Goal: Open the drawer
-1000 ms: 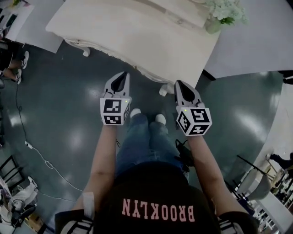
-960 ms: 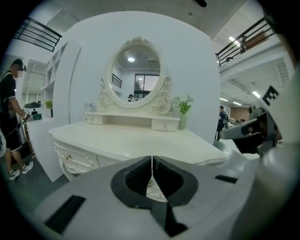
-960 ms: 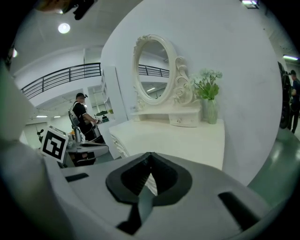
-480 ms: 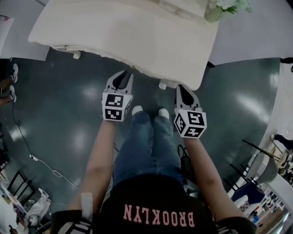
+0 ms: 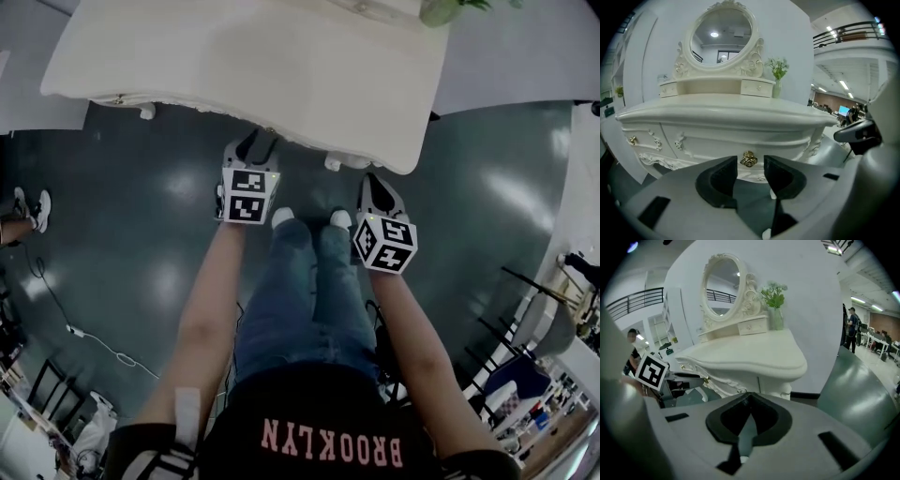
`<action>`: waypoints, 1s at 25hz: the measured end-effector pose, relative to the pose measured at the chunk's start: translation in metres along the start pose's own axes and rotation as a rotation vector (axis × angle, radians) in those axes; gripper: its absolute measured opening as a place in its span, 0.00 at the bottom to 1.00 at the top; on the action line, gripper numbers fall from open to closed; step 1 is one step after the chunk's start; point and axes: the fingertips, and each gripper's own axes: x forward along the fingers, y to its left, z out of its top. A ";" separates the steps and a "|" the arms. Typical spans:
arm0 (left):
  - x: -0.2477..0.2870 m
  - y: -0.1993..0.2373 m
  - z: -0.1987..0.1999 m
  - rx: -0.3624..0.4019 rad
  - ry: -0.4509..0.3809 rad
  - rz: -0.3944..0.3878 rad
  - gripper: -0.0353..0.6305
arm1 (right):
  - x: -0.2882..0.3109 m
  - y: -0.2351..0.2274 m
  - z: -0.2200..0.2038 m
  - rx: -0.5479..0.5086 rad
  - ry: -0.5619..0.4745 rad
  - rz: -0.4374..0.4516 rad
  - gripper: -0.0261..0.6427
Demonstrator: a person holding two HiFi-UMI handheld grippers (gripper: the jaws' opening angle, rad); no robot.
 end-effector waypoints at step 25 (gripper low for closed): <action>0.026 0.001 -0.005 0.078 0.054 -0.017 0.23 | 0.023 -0.030 -0.034 0.081 0.100 -0.160 0.03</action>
